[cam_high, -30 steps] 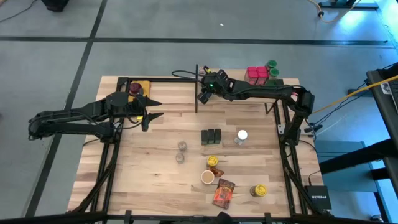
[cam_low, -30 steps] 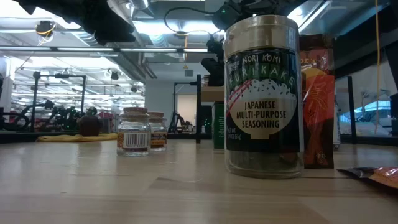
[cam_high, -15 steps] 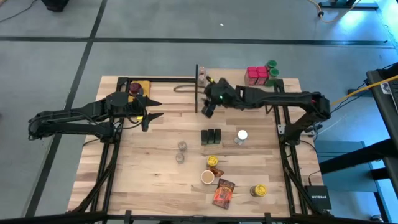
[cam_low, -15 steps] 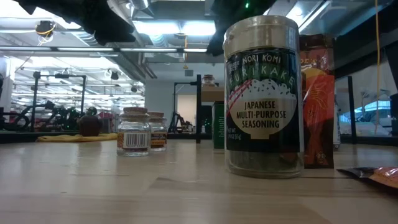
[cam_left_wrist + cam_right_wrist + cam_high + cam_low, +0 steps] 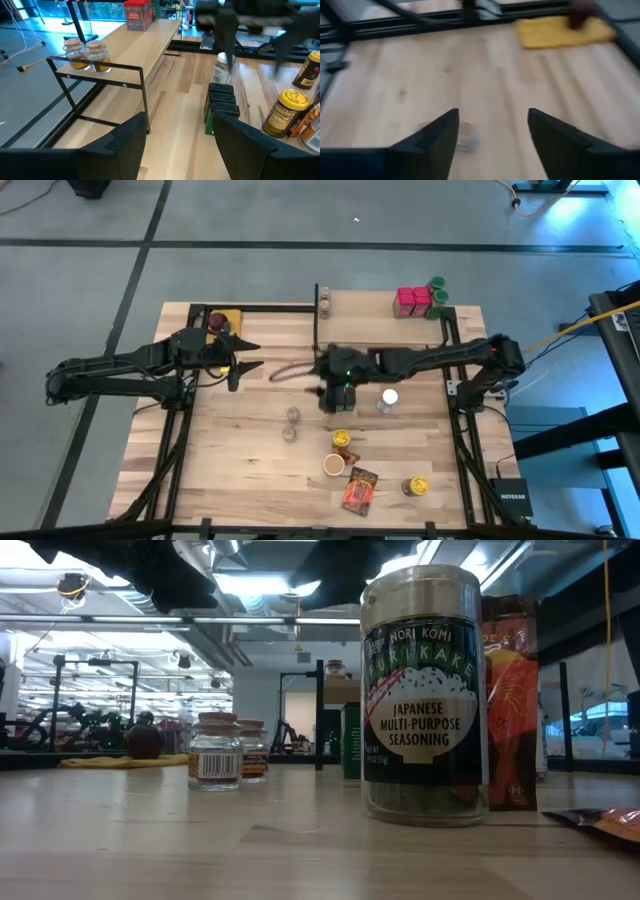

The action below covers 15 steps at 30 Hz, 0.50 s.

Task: Shelf spices
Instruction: Put the top brown seasoning bottle on the shelf

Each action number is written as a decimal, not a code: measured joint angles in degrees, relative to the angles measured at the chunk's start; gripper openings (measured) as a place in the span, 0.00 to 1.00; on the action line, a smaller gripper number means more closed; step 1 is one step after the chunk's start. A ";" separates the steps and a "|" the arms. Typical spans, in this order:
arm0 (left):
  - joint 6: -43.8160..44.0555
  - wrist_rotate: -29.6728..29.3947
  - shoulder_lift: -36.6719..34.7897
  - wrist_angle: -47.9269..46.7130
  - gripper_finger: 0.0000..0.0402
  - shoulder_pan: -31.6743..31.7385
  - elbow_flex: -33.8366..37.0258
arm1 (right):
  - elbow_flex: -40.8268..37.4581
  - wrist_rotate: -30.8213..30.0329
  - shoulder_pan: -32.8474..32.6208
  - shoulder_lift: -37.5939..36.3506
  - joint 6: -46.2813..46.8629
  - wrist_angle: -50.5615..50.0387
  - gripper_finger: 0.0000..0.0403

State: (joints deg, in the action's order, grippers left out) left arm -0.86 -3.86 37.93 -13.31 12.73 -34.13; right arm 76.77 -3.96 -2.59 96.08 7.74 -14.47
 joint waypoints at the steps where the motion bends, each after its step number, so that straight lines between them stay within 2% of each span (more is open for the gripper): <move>1: -0.14 0.01 0.00 0.13 0.55 0.00 0.00 | 0.00 1.08 -0.63 1.05 -0.56 1.62 0.63; 7: -0.20 -0.01 -0.02 0.46 0.55 0.00 0.00 | 0.00 3.09 -3.78 8.46 -3.81 12.38 0.75; 10: -0.20 0.00 -0.02 0.27 0.55 0.00 0.00 | 0.09 2.89 -4.31 11.25 -4.75 15.30 0.76; 15: -0.01 -0.01 0.00 0.21 0.55 0.00 0.00 | 1.97 1.74 -4.17 15.28 -5.34 14.60 0.74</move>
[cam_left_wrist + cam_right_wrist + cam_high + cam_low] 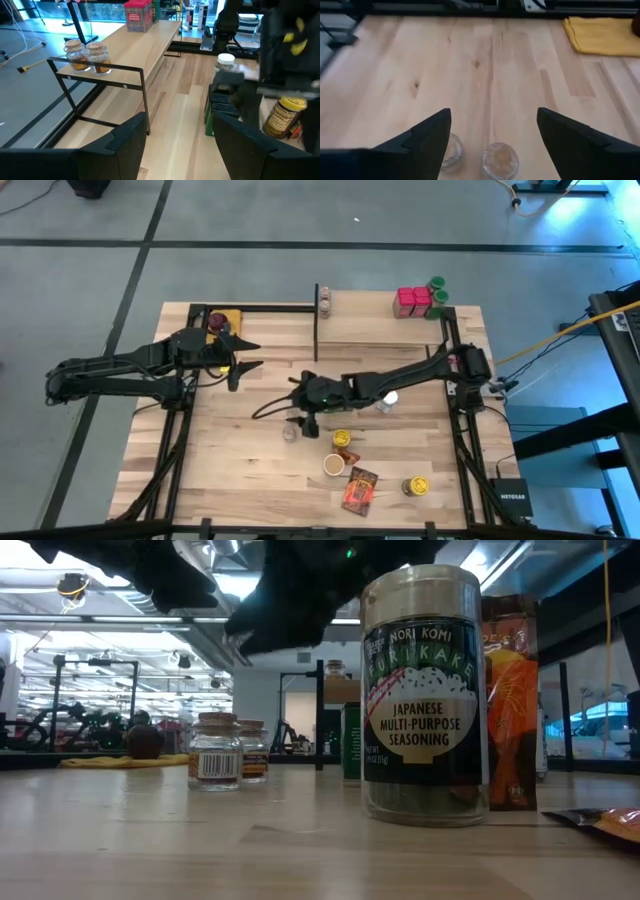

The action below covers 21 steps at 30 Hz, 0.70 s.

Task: Shelf spices
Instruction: Put the top brown seasoning bottle on the shelf

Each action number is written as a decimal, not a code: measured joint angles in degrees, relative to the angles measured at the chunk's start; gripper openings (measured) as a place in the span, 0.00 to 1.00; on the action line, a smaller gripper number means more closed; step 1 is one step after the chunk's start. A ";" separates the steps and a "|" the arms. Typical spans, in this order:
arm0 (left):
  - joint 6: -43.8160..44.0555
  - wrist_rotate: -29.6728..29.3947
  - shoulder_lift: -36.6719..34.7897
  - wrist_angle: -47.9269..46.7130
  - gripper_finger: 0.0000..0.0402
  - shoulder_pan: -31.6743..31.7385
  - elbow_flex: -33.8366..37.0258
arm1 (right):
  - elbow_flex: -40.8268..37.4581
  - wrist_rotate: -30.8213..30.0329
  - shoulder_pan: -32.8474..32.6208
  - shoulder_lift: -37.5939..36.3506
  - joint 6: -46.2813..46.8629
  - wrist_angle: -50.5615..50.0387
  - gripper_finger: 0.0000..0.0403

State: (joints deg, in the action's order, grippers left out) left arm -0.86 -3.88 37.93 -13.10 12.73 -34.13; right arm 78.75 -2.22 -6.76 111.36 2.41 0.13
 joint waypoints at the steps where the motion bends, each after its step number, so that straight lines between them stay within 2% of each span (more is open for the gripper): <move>1: 0.00 0.01 0.00 0.01 0.55 0.00 0.00 | 0.10 -0.70 0.00 0.62 -0.68 0.07 0.74; 5: 0.02 0.02 -0.02 -0.14 0.55 0.00 0.00 | 0.08 -0.74 0.04 2.86 -4.26 -0.14 0.71; 21: 0.01 0.04 -0.01 -0.91 0.55 0.00 0.00 | 0.08 0.36 2.03 10.22 -3.28 -0.34 0.59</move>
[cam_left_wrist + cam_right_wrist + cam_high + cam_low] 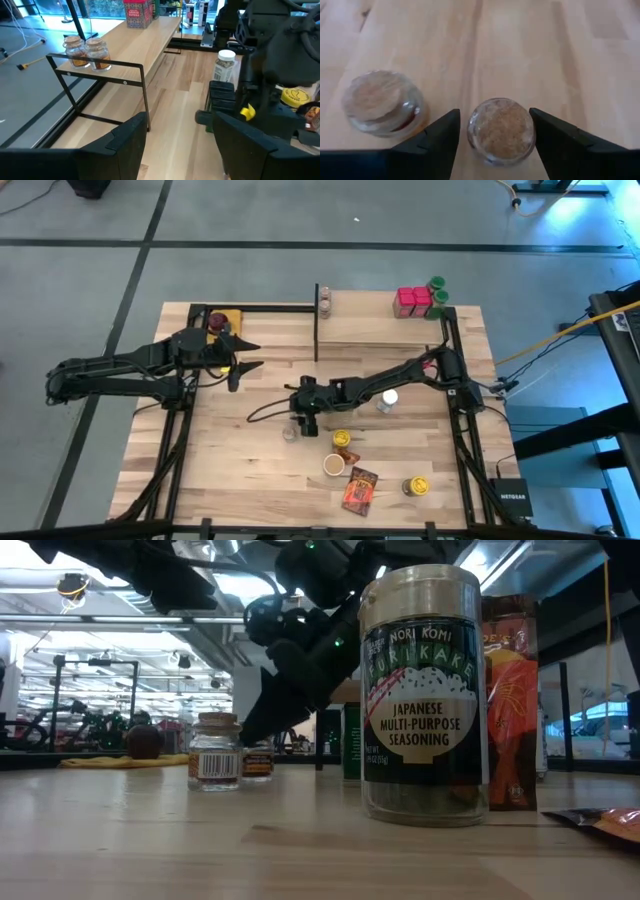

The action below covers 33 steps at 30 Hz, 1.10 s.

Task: Shelf spices
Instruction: Put the top brown seasoning bottle on the shelf

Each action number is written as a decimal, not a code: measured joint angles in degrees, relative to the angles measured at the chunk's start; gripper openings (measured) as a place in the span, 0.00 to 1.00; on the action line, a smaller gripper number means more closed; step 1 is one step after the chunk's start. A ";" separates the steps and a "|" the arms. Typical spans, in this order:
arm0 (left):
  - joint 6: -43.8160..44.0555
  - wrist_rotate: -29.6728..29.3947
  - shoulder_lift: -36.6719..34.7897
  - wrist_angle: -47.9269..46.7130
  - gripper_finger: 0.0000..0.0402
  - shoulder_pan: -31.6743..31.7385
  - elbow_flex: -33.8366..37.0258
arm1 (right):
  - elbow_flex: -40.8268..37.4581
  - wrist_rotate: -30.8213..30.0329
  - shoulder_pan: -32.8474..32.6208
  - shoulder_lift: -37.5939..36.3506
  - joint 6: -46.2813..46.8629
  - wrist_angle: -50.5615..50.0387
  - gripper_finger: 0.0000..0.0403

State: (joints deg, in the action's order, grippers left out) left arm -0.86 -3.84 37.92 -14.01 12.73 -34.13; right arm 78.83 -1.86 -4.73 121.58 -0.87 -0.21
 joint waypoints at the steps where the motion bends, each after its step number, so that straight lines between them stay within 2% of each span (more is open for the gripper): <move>1: -0.05 0.00 -0.01 -0.03 0.55 0.00 0.00 | 0.00 0.01 0.00 0.20 -0.01 0.08 0.58; 7: 0.09 0.00 0.00 -0.05 0.55 0.00 0.00 | -0.02 0.00 -0.07 0.22 -0.01 0.59 0.45; 14: 0.24 0.00 -0.01 -0.07 0.55 0.00 0.00 | 0.22 -0.03 -0.11 0.22 0.15 0.18 0.45; 18: 0.25 0.01 -0.01 -0.63 0.55 0.00 0.00 | 2.43 -0.03 -0.17 -0.65 0.14 -5.21 0.45; 21: 0.23 0.00 0.01 -0.49 0.55 0.00 0.00 | 4.01 -0.23 -0.17 -3.78 0.13 -8.85 0.45; 27: 0.31 0.01 0.00 -0.44 0.55 0.00 0.00 | 5.55 -4.61 -0.03 -13.94 -1.81 -13.93 0.45; 31: 0.43 0.00 -0.01 -0.49 0.55 0.00 0.00 | 5.60 -9.74 1.42 -21.90 -3.76 -17.39 0.45; 33: 0.43 0.00 0.01 -0.46 0.55 0.00 0.00 | 5.62 -14.15 2.95 -25.63 -3.96 -20.02 0.45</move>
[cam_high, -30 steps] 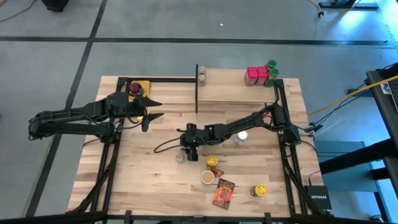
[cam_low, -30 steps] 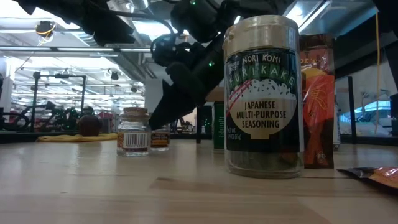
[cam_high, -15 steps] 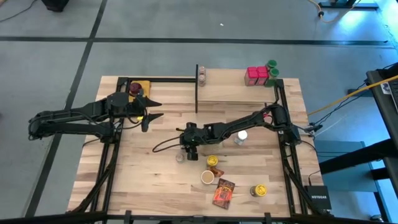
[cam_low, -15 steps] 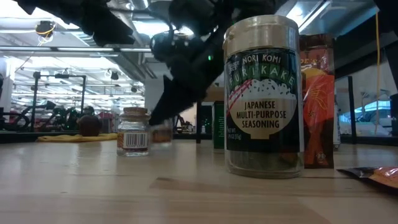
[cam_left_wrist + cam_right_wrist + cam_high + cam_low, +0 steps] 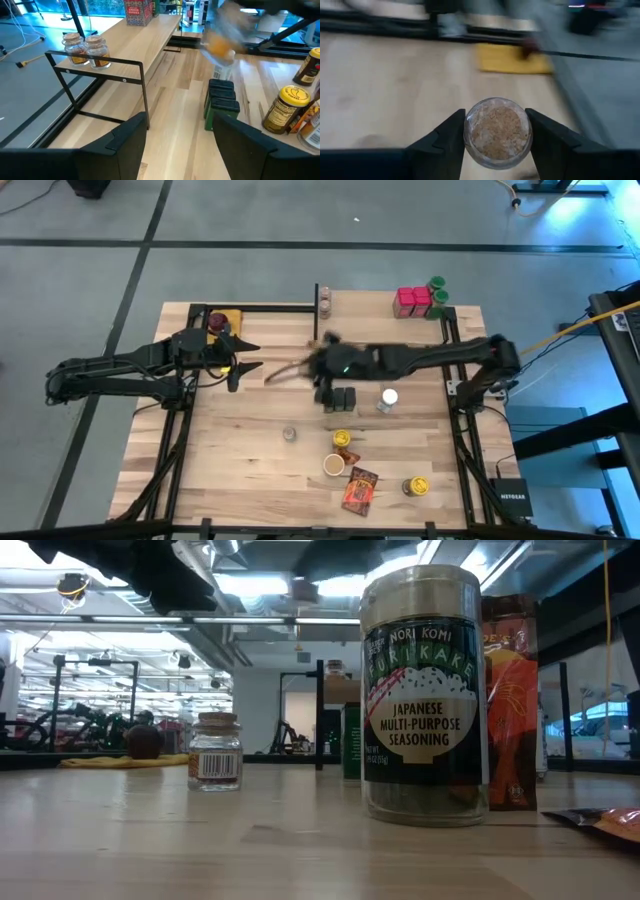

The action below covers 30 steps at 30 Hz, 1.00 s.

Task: Shelf spices
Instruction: Put the top brown seasoning bottle on the shelf

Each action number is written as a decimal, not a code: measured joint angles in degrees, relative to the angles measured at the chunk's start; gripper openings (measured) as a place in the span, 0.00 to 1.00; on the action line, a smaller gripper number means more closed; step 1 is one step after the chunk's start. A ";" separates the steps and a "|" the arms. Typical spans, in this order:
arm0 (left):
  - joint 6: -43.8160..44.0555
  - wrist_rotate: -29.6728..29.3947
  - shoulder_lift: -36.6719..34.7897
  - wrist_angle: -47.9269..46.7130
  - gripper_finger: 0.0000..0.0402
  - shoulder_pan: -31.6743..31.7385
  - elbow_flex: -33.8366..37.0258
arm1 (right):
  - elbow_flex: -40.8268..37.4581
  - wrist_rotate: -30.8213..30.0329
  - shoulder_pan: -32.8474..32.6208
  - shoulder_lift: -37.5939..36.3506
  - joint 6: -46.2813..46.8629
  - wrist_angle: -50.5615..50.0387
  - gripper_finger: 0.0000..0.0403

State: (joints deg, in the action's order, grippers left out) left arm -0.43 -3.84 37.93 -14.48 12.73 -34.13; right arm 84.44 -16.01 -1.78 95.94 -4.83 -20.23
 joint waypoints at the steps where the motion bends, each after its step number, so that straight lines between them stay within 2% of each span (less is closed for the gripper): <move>1: 0.00 0.00 0.00 0.02 0.55 0.00 0.00 | 0.00 -3.26 0.95 -1.38 -0.01 -1.32 0.45; 3: 0.00 0.00 0.00 0.09 0.55 0.00 0.00 | 0.00 -8.09 3.64 -3.70 0.00 -3.90 0.45; 5: -0.01 0.00 -0.01 0.11 0.55 0.00 0.00 | 0.00 -8.81 7.23 -4.66 0.45 -4.76 0.45; 10: 0.00 0.00 -0.02 -0.02 0.55 0.00 0.00 | -0.08 -6.54 16.70 -4.99 3.51 -6.33 0.45; 17: 0.00 0.00 0.00 0.04 0.55 0.00 0.00 | -2.89 -0.17 27.86 -4.94 7.20 -5.35 0.45; 21: -0.54 0.00 0.00 0.38 0.55 0.00 0.00 | -3.67 3.94 31.21 -3.33 8.86 -4.54 0.45; 30: -0.41 0.00 -0.02 0.48 0.55 0.00 0.00 | -3.67 6.96 33.05 1.03 9.43 0.72 0.45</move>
State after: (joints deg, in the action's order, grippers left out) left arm -0.84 -3.84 37.91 -14.00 12.73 -34.13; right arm 80.77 -9.06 31.27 96.98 4.60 -19.51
